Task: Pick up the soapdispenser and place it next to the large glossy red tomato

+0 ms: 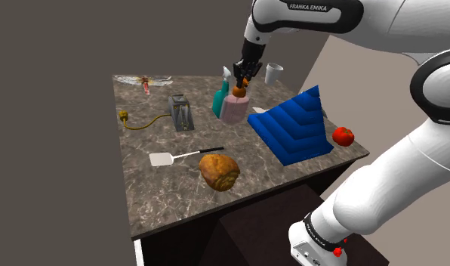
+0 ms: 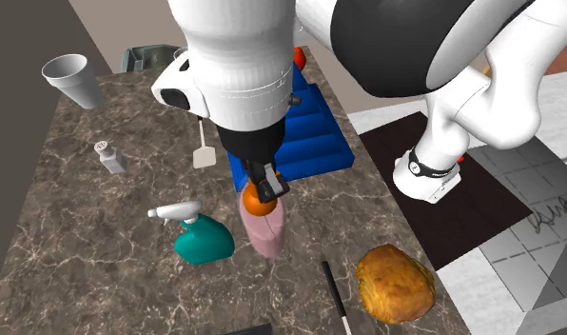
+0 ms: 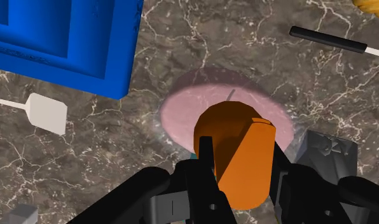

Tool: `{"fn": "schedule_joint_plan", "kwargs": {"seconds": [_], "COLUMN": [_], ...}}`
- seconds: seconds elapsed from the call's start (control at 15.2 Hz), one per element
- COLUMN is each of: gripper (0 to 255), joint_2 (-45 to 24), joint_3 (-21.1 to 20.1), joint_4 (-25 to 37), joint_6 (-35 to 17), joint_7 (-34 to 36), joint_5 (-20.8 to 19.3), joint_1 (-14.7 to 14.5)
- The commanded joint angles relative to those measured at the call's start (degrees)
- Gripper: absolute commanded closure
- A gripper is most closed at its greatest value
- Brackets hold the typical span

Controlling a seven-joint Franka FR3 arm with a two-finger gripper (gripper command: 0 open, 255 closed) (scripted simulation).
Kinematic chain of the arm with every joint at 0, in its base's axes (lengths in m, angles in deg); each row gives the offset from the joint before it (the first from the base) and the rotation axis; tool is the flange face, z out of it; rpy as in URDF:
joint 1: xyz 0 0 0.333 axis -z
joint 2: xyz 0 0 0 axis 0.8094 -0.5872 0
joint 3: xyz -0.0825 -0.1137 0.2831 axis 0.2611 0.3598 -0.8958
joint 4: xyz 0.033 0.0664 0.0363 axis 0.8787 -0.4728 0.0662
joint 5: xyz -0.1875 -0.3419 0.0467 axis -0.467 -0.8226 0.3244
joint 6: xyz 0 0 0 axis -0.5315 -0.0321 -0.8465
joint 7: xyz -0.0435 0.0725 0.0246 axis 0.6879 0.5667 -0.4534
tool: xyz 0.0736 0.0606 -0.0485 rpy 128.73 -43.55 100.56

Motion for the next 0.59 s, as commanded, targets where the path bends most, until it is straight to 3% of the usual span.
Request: {"fn": "schedule_joint_plan", "kwargs": {"seconds": [0.0,0.53], "gripper": [255,255], "joint_2": [-0.18,-0.98], "joint_3": [-0.02,-0.03], "joint_4": [1.87,9.0], "joint_6": [1.69,8.02], "joint_7": [0.04,-0.01], "joint_5": [0.01,0.02], "joint_1": [-0.02,-0.02]}}
